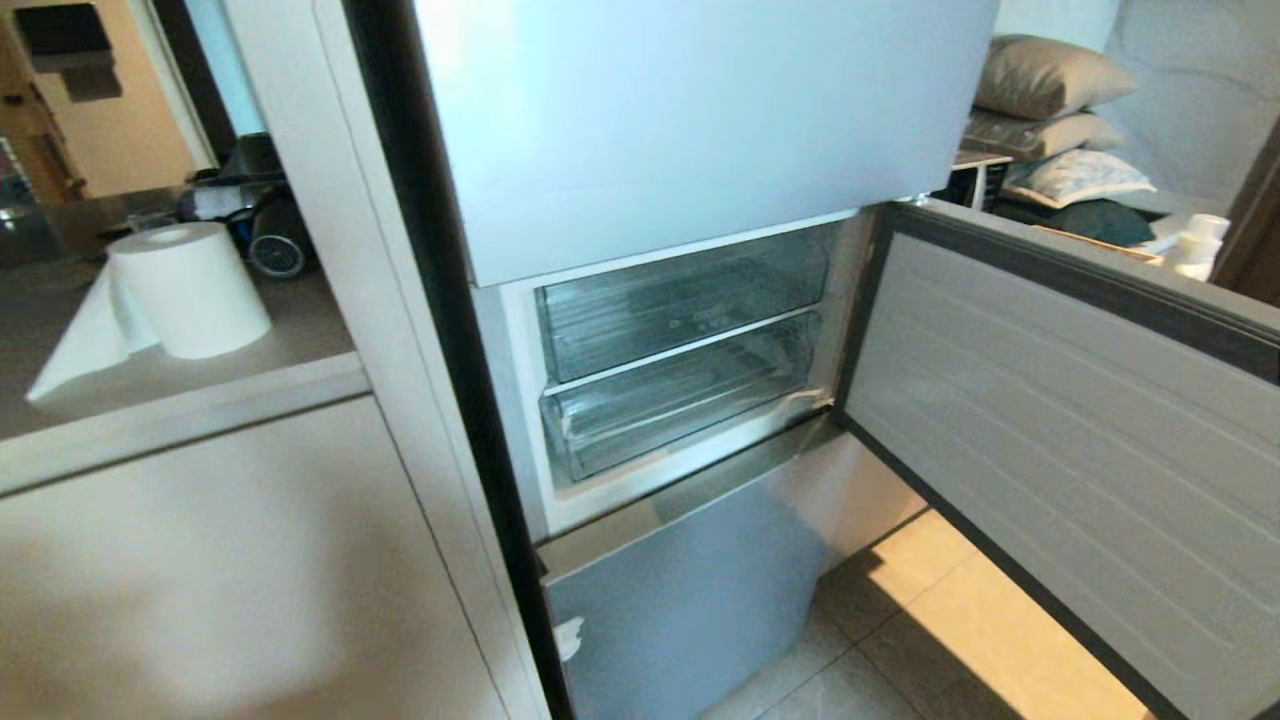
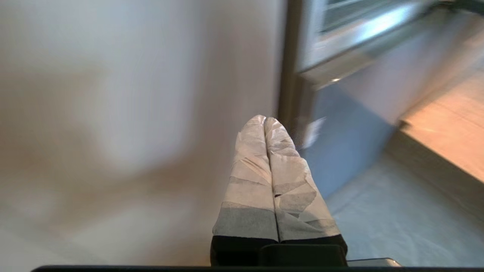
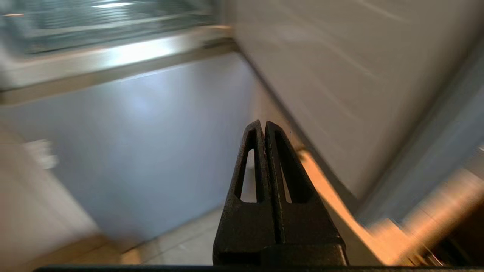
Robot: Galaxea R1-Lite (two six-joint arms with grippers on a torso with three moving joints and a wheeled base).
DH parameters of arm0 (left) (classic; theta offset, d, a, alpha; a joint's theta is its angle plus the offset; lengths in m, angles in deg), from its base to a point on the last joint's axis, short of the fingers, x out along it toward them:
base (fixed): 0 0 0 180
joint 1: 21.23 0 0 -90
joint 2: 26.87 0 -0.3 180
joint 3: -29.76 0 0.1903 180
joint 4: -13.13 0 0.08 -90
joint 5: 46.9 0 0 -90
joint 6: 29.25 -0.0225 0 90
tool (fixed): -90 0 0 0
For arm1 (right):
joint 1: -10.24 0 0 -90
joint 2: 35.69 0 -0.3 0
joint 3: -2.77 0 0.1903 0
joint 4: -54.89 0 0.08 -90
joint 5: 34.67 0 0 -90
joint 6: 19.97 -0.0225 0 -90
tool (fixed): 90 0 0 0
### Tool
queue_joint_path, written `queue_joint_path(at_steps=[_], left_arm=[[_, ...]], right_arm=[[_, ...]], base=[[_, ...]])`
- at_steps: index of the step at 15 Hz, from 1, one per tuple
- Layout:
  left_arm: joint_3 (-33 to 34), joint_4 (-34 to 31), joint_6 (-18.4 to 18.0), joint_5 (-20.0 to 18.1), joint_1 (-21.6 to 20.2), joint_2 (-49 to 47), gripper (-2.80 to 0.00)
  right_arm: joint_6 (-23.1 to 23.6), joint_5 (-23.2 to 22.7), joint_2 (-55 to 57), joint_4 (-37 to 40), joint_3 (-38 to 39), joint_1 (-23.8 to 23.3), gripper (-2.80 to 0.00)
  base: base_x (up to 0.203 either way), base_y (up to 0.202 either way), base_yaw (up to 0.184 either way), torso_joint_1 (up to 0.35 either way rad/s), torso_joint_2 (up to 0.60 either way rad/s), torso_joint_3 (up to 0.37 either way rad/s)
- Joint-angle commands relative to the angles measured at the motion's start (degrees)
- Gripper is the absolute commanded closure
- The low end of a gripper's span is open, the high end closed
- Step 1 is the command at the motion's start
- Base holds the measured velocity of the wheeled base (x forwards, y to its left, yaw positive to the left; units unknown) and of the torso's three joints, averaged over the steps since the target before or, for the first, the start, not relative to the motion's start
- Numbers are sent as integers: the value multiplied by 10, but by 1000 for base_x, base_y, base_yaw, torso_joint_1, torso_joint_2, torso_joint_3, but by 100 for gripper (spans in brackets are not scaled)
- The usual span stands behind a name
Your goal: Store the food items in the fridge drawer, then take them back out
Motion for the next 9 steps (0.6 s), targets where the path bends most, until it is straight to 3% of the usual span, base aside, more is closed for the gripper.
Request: queue_joint_path(at_steps=[1, 9], left_arm=[[0, -1, 0, 0, 0, 0, 0], [0, -1, 0, 0, 0, 0, 0]], right_arm=[[0, 0, 1, 0, 0, 0, 0], [0, 0, 1, 0, 0, 0, 0]], base=[[2, -9, 175, 7, 6, 2], [1, -9, 175, 1, 2, 1]])
